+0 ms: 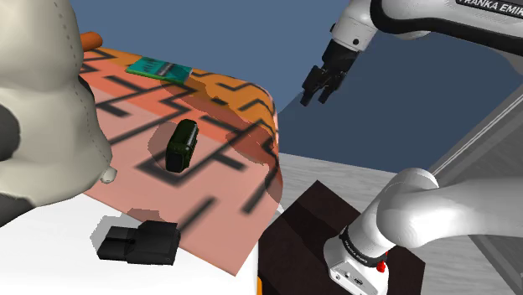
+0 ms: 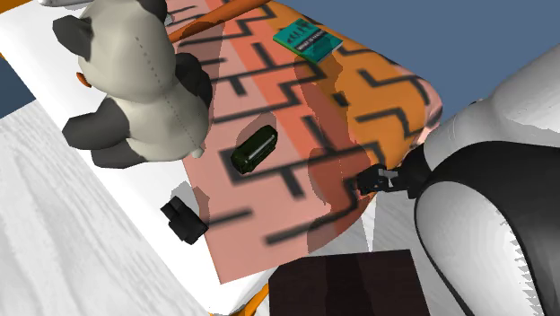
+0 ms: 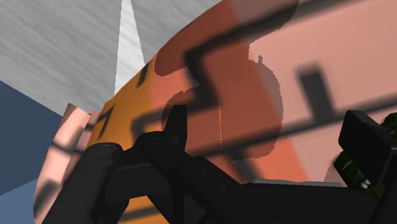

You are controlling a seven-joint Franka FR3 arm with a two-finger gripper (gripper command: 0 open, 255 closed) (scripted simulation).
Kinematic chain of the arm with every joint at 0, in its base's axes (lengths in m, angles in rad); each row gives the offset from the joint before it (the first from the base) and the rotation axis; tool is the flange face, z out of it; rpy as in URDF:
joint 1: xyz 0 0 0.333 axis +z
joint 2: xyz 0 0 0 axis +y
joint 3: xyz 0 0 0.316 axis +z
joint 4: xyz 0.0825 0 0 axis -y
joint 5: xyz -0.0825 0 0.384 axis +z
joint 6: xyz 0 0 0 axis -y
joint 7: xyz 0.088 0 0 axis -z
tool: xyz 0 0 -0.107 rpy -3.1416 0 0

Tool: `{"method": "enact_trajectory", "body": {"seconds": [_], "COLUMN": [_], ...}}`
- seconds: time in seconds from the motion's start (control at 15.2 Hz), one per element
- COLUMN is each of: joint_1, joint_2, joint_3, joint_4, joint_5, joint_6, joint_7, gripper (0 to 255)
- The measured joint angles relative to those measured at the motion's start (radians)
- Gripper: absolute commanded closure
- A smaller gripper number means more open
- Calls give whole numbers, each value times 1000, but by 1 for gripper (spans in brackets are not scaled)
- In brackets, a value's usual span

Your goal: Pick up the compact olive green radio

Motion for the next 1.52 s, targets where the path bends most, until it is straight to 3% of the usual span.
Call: {"method": "enact_trajectory", "body": {"seconds": [0.4,0.86,1.52], "joint_1": [10,19,19], "joint_2": [70,284,640], "joint_3": [82,221,362], "joint_4": [-1,77,307], "joint_5": [47,97,46], "joint_6": [69,207,326], "joint_7": [131,364,700], "gripper": [0,0,0]}}
